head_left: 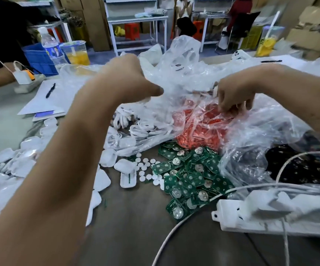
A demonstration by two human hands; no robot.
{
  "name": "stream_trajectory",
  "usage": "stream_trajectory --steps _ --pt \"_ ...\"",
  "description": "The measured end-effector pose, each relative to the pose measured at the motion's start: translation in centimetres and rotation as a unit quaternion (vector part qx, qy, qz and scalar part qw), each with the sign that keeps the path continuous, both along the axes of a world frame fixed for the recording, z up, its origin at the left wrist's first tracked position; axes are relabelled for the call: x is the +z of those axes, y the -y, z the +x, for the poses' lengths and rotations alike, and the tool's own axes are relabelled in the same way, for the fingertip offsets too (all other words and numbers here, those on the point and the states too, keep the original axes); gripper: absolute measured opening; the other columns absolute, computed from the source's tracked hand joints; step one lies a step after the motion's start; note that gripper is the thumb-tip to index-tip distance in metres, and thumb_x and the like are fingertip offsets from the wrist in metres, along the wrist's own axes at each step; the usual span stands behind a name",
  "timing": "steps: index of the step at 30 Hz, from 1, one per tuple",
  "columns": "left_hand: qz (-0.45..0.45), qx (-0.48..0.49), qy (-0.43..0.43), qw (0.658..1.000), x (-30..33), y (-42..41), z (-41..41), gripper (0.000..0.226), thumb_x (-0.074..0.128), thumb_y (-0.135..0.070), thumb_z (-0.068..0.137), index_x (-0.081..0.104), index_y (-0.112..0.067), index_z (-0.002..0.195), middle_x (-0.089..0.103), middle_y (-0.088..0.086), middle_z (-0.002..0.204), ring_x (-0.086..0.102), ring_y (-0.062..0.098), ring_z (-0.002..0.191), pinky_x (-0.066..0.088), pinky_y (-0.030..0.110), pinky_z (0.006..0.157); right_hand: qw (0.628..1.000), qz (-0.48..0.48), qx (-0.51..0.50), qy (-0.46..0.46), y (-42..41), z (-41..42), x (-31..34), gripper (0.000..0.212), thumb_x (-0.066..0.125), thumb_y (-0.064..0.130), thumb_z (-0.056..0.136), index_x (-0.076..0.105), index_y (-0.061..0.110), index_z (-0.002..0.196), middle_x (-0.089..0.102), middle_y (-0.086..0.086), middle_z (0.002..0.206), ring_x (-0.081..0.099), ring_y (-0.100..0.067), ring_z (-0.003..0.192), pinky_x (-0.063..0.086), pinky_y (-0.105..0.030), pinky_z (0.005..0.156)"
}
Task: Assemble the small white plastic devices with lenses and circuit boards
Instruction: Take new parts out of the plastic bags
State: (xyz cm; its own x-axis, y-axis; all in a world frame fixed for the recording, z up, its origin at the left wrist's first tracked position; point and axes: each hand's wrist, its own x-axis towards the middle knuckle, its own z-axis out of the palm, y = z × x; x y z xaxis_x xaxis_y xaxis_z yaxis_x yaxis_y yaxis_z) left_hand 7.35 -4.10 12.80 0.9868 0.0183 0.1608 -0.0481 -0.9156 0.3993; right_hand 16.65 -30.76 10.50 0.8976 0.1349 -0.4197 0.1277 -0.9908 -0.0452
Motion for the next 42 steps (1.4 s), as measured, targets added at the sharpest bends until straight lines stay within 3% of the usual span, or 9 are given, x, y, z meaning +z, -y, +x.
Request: stream_trajectory --steps 4,8,12,14,22,27,36,40,42 --pt "-0.198 -0.042 0.058 0.978 -2.5 4.9 -0.6 0.015 0.075 -0.026 0.080 0.067 -0.014 0.081 0.071 0.000 0.068 0.065 0.013 0.068 0.045 0.023 0.053 0.999 0.001 0.052 -0.008 0.5 -1.2 -3.0 0.008 0.077 0.028 0.093 0.080 0.022 0.098 0.076 -0.004 0.091 0.071 -0.015 0.067 0.055 -0.024 0.050" --pt "-0.316 0.006 0.067 0.946 -6.5 8.4 -0.6 0.007 0.068 -0.015 0.080 0.067 -0.012 0.087 0.064 0.001 0.076 0.057 0.015 0.068 0.041 0.026 0.056 0.994 0.026 0.091 0.061 0.6 -1.7 -4.4 0.017 0.078 0.040 0.089 0.076 0.028 0.078 0.072 0.007 0.074 0.067 -0.010 0.067 0.047 -0.023 0.057" --pt "-0.466 0.049 -0.037 0.882 -8.8 10.5 0.0 0.021 0.051 0.002 0.090 0.067 -0.010 0.097 0.068 0.004 0.105 0.060 0.020 0.082 0.054 0.036 0.074 0.995 0.058 0.074 0.039 1.9 -2.1 -2.9 0.039 0.077 0.053 0.085 0.074 0.015 0.074 0.071 -0.002 0.069 0.063 -0.009 0.049 0.050 -0.021 0.045" --pt "-0.536 0.073 -0.081 0.837 -9.3 11.6 -0.1 0.033 0.043 0.012 0.092 0.069 -0.008 0.100 0.067 0.011 0.117 0.058 0.020 0.077 0.050 0.033 0.066 0.991 0.077 0.078 0.071 2.3 -2.4 -2.0 0.052 0.075 0.063 0.080 0.074 0.011 0.075 0.068 -0.004 0.066 0.056 -0.008 0.046 0.048 -0.021 0.043" --pt "-0.632 0.102 -0.074 0.765 -9.4 14.7 -0.3 0.033 0.037 0.011 0.096 0.064 -0.007 0.102 0.065 0.011 0.085 0.057 0.012 0.047 0.037 0.022 0.041 0.958 0.184 0.071 0.208 5.3 -4.4 -0.1 0.037 0.081 0.030 0.091 0.070 0.017 0.058 0.067 0.005 0.053 0.062 -0.004 0.045 0.047 -0.013 0.043" --pt "-0.681 0.064 -0.109 0.722 -8.9 16.9 -1.2 0.040 0.028 0.019 0.091 0.055 -0.003 0.109 0.069 0.026 0.096 0.071 0.028 0.052 0.057 0.030 0.046 0.942 0.190 0.099 0.258 5.7 -5.5 -0.4 0.034 0.080 0.016 0.089 0.068 0.005 0.059 0.066 -0.007 0.054 0.066 -0.008 0.047 0.043 -0.009 0.044" --pt "-0.420 -0.131 -0.035 0.897 -9.4 18.4 -2.2 0.018 0.054 -0.004 0.086 0.071 -0.012 0.087 0.070 0.004 0.078 0.061 0.018 0.068 0.048 0.032 0.062 0.934 0.181 0.085 0.295 6.3 -5.8 -1.5 0.020 0.082 0.015 0.082 0.075 0.009 0.064 0.065 0.007 0.058 0.057 -0.006 0.052 0.042 -0.016 0.054" --pt "-0.141 -0.324 -0.046 0.934 -8.2 19.8 -2.7 0.004 0.070 -0.020 0.083 0.073 -0.017 0.083 0.068 -0.003 0.072 0.066 0.019 0.073 0.058 0.032 0.068 0.929 0.180 0.081 0.313 6.1 -5.7 -1.8 0.017 0.082 0.015 0.080 0.077 0.008 0.066 0.070 0.000 0.065 0.062 -0.007 0.058 0.048 -0.020 0.060" --pt "0.039 -0.400 -0.049 0.914 -7.7 21.0 -2.8 0.006 0.076 -0.024 0.083 0.074 -0.019 0.084 0.064 -0.005 0.067 0.064 0.021 0.070 0.052 0.027 0.058 0.934 0.161 0.097 0.305 5.9 -5.7 -2.1 0.016 0.083 0.015 0.081 0.077 0.009 0.067 0.071 -0.001 0.066 0.064 -0.009 0.060 0.054 -0.025 0.064"
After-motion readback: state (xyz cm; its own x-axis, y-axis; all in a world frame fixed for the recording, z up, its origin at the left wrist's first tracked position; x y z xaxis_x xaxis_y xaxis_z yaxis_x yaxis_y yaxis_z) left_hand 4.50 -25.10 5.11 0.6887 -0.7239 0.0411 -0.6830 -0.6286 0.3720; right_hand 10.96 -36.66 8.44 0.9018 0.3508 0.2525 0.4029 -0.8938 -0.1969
